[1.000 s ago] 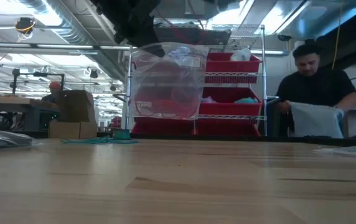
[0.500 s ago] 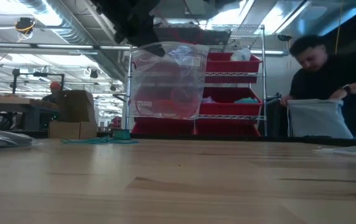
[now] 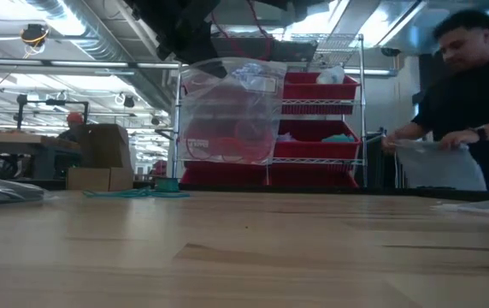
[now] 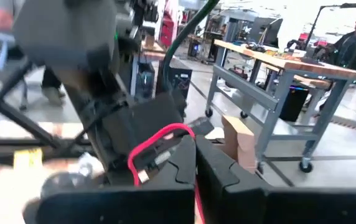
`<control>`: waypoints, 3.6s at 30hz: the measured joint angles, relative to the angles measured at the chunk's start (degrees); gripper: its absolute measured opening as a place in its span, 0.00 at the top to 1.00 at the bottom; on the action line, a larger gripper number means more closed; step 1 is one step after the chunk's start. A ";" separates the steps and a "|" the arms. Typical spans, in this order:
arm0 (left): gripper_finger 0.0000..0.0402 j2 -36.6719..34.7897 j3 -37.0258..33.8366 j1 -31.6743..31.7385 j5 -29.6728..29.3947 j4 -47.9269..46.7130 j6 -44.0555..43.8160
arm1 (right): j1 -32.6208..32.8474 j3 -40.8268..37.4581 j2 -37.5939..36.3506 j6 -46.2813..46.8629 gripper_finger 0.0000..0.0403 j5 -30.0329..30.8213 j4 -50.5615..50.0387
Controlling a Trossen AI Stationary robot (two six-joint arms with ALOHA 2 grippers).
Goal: Sort rubber bands
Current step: Put the red rubber band into the transparent zip bag, then close the transparent zip bag
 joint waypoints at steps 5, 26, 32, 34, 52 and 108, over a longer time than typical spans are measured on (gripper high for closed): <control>1.00 0.00 0.00 0.00 0.00 0.01 -0.21 | -0.02 0.00 0.00 5.67 1.00 -0.01 1.91; 1.00 0.00 0.00 0.00 -0.03 2.70 0.24 | 0.02 1.17 3.54 8.99 1.00 -5.85 8.02; 1.00 0.00 0.00 0.00 -0.02 2.66 0.32 | 0.00 1.79 4.65 8.70 1.00 -5.92 7.08; 1.00 0.00 0.00 0.00 -0.02 2.39 0.41 | -0.23 1.79 4.96 8.50 1.00 -4.84 5.01; 1.00 0.00 0.00 -1.17 -0.03 -0.40 2.33 | -0.37 1.73 3.35 0.07 1.00 4.27 -11.29; 1.00 -0.28 0.26 -2.80 6.38 -2.17 1.50 | -0.33 -8.38 -12.46 12.38 0.58 -8.95 -47.30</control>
